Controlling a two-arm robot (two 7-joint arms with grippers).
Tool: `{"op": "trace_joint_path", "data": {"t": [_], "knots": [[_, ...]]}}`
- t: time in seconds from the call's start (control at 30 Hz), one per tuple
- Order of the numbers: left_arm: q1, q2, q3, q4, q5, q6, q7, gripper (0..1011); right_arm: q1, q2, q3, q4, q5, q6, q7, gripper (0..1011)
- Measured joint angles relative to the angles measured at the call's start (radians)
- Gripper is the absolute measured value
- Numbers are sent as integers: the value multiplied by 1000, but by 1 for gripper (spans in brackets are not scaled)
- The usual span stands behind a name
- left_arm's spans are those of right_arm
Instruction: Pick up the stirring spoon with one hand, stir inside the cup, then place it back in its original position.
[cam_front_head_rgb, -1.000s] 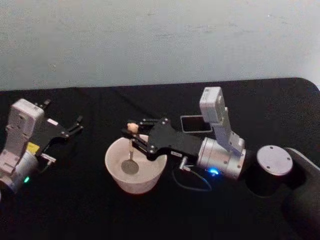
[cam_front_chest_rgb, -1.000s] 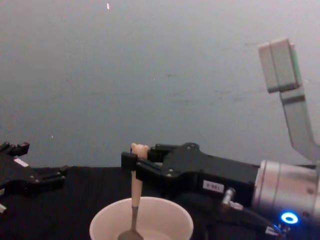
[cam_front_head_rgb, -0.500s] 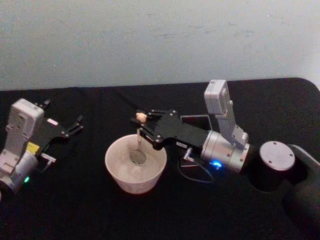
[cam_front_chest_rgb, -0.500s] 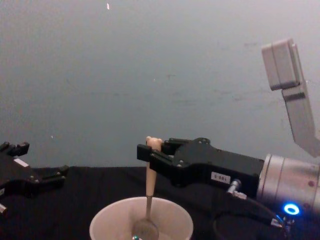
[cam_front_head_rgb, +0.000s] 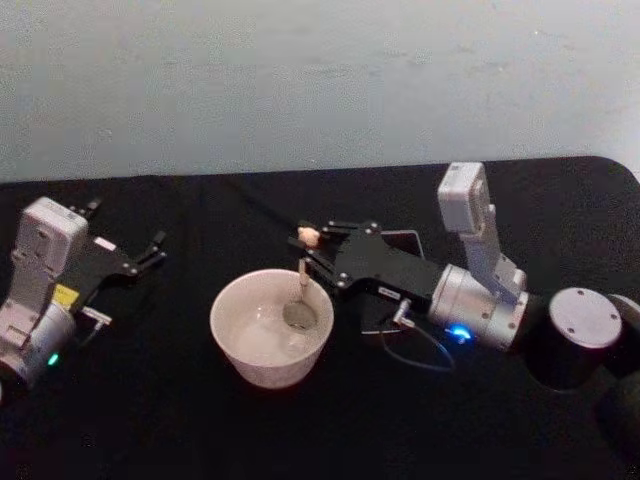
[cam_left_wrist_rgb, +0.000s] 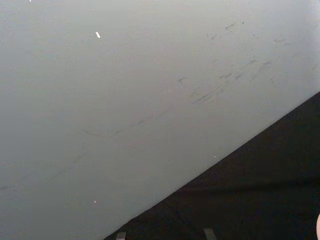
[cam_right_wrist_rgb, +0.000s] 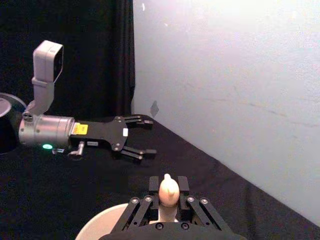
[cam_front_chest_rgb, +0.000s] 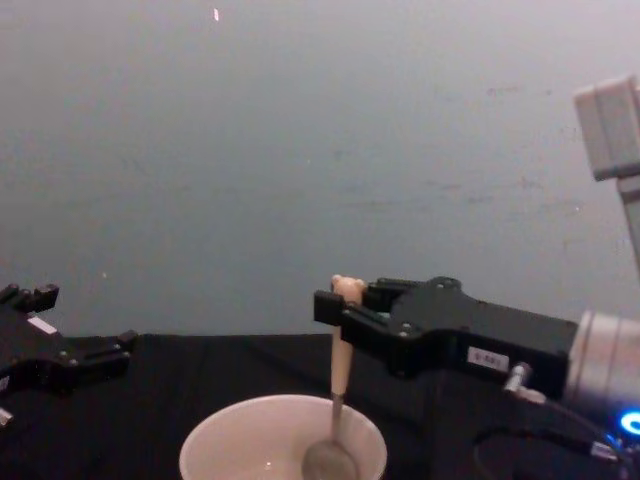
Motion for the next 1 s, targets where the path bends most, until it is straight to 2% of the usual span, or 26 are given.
{"op": "trace_joint_path", "data": {"t": [0.2,0.43,0.53,0.67,0.77,0.83,1.0], "knots": [[0,0,0,0,0,0,0,1001,-46,40,2,-69,23,21,22,213],[0,0,0,0,0,0,0,1001,-66,49,-23,-104,35,33,45,213],[0,0,0,0,0,0,0,1001,-65,42,-36,-105,36,34,50,213],[0,0,0,0,0,0,0,1001,-42,13,-52,-78,33,28,45,213],[0,0,0,0,0,0,0,1001,-28,-2,-55,-58,29,22,39,213],[0,0,0,0,0,0,0,1001,-6,-25,-57,-24,19,10,28,213],[0,0,0,0,0,0,0,1001,19,-45,-56,15,6,-2,16,213]]}}
